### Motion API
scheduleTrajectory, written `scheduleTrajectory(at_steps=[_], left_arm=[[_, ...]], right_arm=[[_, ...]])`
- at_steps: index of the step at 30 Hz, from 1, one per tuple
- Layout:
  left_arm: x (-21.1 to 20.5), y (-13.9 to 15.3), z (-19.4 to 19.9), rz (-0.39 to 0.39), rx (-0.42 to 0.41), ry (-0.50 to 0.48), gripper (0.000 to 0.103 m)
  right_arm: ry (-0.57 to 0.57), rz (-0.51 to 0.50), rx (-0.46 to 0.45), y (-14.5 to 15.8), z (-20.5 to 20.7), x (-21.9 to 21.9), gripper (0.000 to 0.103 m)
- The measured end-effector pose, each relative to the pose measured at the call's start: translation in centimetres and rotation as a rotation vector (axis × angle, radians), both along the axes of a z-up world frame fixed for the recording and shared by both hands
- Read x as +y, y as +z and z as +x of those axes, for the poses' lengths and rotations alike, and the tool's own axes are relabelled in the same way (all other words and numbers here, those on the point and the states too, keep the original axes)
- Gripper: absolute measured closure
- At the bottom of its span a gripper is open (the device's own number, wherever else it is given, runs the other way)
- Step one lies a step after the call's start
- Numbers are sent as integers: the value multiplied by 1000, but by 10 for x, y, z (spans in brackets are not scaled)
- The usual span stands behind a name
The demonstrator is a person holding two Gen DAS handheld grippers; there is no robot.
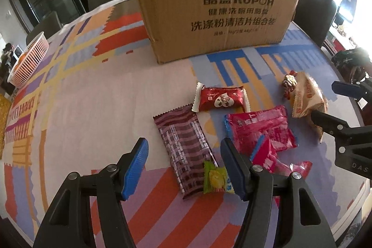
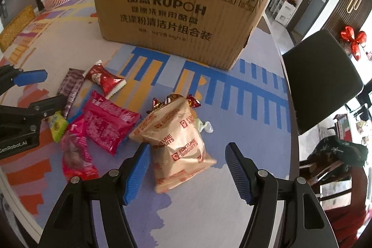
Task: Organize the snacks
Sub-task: 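Grasp the Fortune Biscuits bag with the right gripper while the left grasps the striped chocolate bar, then carry the Fortune Biscuits bag and chocolate bar with both grippers toward the box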
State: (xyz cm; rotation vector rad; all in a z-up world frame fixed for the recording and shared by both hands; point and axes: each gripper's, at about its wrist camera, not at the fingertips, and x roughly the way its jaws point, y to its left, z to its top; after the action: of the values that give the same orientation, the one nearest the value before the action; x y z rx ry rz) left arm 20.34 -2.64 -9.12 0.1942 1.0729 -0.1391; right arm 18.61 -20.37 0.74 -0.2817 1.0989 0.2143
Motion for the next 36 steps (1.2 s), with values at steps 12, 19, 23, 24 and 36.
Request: scheduleTrajectory(at_steps=[12, 19, 23, 24, 36], left_arm=[[2, -16, 16, -19, 37, 2, 44], [5, -18, 21, -58, 54, -10, 60], [5, -15, 20, -70, 53, -20, 64], [4, -14, 18, -74, 52, -22, 64], [9, 22, -4, -112, -45, -33, 66]], right_arm=[[-2, -7, 19, -10, 18, 3, 36], [4, -1, 0, -7, 19, 8, 38], [-15, 39, 21, -8, 19, 6, 59], [-18, 45, 17, -8, 19, 5, 60], [-4, 73, -50, 20, -1, 10, 61]])
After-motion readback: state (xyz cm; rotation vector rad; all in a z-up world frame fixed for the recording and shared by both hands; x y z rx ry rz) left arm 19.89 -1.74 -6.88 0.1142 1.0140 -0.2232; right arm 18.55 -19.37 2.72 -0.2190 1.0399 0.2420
